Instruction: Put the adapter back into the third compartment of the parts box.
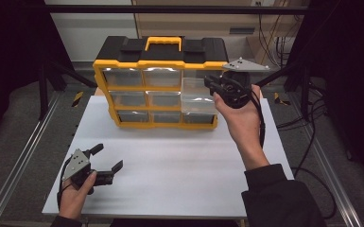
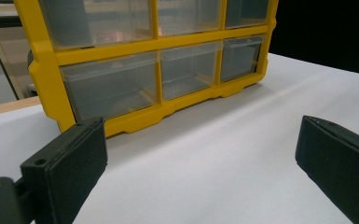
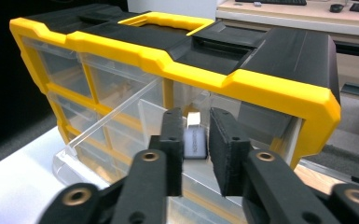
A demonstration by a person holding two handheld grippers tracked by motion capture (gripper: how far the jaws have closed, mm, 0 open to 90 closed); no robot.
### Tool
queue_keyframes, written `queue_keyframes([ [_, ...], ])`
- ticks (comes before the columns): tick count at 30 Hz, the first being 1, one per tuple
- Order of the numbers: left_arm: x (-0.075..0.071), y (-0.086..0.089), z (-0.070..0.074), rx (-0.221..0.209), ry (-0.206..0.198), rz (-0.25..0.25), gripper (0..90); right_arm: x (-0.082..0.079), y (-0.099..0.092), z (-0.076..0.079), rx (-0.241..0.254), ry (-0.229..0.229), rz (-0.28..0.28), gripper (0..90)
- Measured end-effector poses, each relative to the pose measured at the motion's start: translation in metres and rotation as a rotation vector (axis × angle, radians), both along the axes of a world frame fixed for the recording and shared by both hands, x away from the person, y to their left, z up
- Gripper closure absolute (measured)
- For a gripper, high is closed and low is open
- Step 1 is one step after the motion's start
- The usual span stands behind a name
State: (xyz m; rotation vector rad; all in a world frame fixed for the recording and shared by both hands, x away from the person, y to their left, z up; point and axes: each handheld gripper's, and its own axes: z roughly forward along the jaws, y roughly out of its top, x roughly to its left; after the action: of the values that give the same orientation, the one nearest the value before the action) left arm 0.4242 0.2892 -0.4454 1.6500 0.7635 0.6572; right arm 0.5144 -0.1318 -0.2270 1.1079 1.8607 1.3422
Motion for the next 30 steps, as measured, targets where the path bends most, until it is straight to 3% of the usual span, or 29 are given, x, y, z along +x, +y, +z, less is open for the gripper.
queue_keyframes([
  [8, 0.0001, -0.0003, -0.0001, 0.003, 0.0, -0.002, 2.0, -0.0029, -0.0023, 0.0022, 0.013, -0.019, -0.004, 69.8],
  [17, 0.0001, -0.0001, -0.0001, 0.002, 0.0, 0.0, 2.0, -0.005, -0.0003, 0.0024, 0.025, -0.044, -0.012, 60.2],
  [23, 0.0, 0.0005, 0.0001, -0.003, 0.0, 0.002, 2.0, -0.0053, -0.0002, 0.0038, 0.069, -0.106, -0.039, 42.4],
  [30, 0.0009, 0.0012, -0.0003, -0.004, 0.0, 0.01, 2.0, -0.0077, 0.0019, 0.005, 0.08, -0.16, -0.06, 22.9],
])
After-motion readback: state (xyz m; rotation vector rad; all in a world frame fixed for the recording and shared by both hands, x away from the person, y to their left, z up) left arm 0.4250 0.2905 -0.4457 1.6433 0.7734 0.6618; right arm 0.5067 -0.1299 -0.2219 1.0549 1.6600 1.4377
